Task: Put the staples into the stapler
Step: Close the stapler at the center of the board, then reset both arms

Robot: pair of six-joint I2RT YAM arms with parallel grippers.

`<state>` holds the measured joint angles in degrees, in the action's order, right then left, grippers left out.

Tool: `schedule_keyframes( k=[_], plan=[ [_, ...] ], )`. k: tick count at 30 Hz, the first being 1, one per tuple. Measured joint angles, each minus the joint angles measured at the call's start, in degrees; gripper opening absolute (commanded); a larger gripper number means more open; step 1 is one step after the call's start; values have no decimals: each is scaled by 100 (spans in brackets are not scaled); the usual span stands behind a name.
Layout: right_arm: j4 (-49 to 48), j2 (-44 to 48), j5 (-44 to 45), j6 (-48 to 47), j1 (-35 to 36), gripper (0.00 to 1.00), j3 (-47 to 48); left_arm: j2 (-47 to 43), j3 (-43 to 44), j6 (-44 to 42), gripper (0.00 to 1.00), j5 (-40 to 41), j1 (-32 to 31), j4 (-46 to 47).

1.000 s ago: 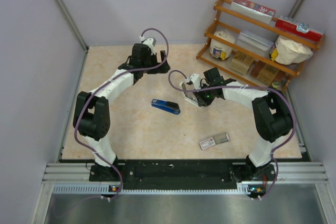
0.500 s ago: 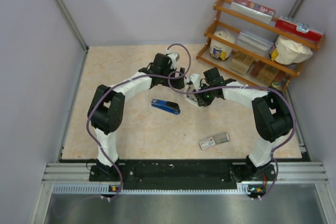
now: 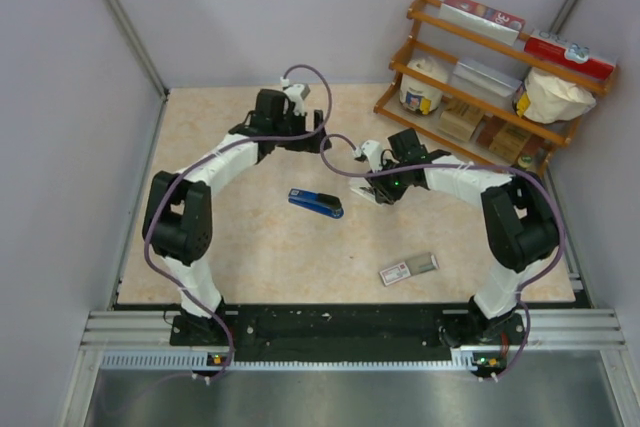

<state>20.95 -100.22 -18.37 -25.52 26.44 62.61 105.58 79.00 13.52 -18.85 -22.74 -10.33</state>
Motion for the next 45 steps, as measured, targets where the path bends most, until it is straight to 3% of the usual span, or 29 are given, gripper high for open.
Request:
schedule_keyframes(
  k=[8, 12, 13, 14, 20, 30, 41, 45],
  plan=[
    [372, 525, -254, -114, -2, 36, 9, -791, -186, -162, 99, -208, 837, -50],
    [662, 892, -258, -188, -26, 49, 57, -1237, -343, -448, 99, -365, 857, -251],
    [743, 1001, -214, -199, -28, 56, 85, -1338, -361, -546, 99, -407, 863, -330],
    [800, 1121, -168, -212, -31, 98, 114, -1432, -378, -643, 99, -428, 872, -391],
    [1021, 2306, 490, -295, -39, 99, 256, -2365, -518, -1305, 99, -442, 1005, -811],
    [671, 4188, 2249, 46, -48, 99, 254, -4763, -1314, -1941, 99, 48, 1113, -809],
    [-1639, 7042, 3077, 341, -48, 99, -1790, -6312, -2404, -2284, 99, 280, 1113, -354],
    [-2210, 7405, 3220, 269, -48, 99, -2330, -6500, -3077, -2444, 99, 380, 1113, -138]
  ],
)
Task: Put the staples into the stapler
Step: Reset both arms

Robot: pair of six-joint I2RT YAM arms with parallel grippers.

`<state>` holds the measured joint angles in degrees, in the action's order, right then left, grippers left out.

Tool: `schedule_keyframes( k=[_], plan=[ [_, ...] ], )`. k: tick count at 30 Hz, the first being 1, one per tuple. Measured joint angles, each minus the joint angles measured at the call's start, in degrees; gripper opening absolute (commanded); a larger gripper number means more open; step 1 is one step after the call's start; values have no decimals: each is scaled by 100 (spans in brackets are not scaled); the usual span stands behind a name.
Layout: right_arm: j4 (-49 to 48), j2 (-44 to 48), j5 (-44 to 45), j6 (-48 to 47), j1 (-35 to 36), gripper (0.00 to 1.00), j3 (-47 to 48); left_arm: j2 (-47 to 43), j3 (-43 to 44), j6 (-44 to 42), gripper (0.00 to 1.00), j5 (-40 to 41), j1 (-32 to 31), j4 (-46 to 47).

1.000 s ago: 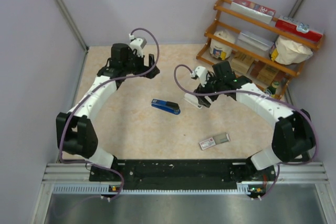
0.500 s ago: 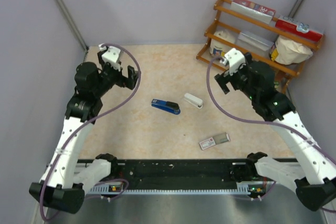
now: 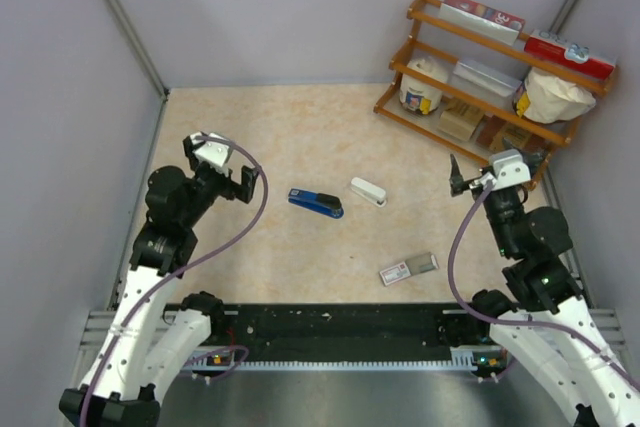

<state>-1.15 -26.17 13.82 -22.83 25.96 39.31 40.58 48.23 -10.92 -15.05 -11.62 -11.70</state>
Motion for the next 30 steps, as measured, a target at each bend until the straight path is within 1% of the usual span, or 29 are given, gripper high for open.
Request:
schedule_keyframes(
  k=[3, 6, 10, 12, 15, 18, 19, 22, 25, 28, 30],
  plan=[
    [-85, 109, 7, -20, 0, 99, -374, -17, -437, -42, 99, 153, 0, 79],
    [-125, 164, 9, -101, 0, 99, -662, -50, -927, -122, 99, 323, 0, 389],
    [-350, 210, 37, -170, 0, 99, -1285, -48, -2000, -225, 99, 717, 0, 1386],
    [-496, 153, 109, -192, 0, 99, -1663, 107, -2612, -264, 99, 898, 0, 1904],
    [-1231, -96, 251, -262, -2, 99, -2509, 660, -3193, -262, 99, 1005, 0, 2588],
    [-2203, -566, 247, -310, -42, 99, -3495, 1290, -3270, -229, 99, 1008, 2, 3163],
    [-2426, -778, 229, -293, -90, 99, -3685, 1561, -3257, -223, 99, 1005, 7, 3432],
    [-3088, -1436, 127, -105, -308, 99, -3823, 2352, -3195, -188, 99, 1001, 11, 4081],
    [-4216, -2227, 81, 131, -540, 99, -3812, 3012, -3154, -131, 99, 1036, 15, 4642],
    [-5445, -3130, 81, 295, -713, 99, -3810, 3318, -3141, -105, 99, 1193, 26, 5058],
    [-6043, -3591, 162, 380, -782, 99, -3805, 3429, -3139, -94, 99, 1342, 33, 5377]
  ],
)
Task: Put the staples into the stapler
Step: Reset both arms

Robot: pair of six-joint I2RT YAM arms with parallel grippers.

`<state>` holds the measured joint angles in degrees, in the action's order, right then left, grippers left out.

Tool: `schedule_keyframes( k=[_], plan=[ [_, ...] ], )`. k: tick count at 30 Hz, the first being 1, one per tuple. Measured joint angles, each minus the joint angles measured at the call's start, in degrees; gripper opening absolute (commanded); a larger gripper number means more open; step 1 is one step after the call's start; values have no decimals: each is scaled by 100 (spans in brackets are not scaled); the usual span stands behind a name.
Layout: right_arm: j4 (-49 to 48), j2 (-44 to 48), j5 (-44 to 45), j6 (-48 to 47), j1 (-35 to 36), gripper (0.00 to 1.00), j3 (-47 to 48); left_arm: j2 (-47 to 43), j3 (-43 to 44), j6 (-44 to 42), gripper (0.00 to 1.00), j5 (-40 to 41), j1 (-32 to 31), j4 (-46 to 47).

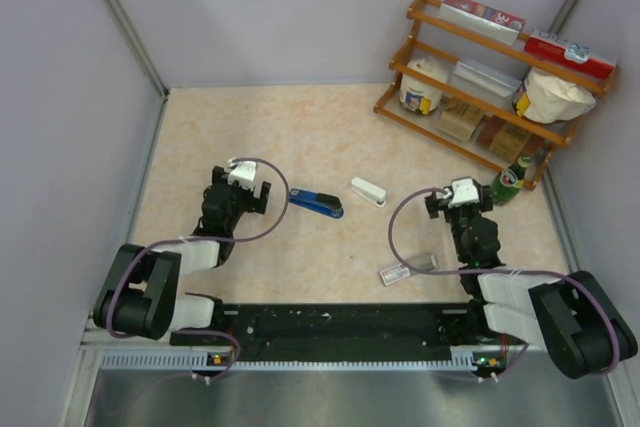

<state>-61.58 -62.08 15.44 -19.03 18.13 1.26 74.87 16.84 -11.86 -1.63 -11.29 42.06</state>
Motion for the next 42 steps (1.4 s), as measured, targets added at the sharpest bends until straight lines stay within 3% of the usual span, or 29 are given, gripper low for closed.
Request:
schedule_keyframes(
  k=[10, 17, 42],
  plan=[
    [-608, -271, 120, 804, -549, 99, 2, 361, 66, 553, 99, 752, 372, 927],
    [-1141, -1976, 57, 1016, -671, 99, 74, 643, -136, 793, 99, 748, 597, 1547],
    [-1252, -1967, -55, 1126, -743, 99, 68, 643, -138, 879, 99, 748, 597, 1799]
  ],
)
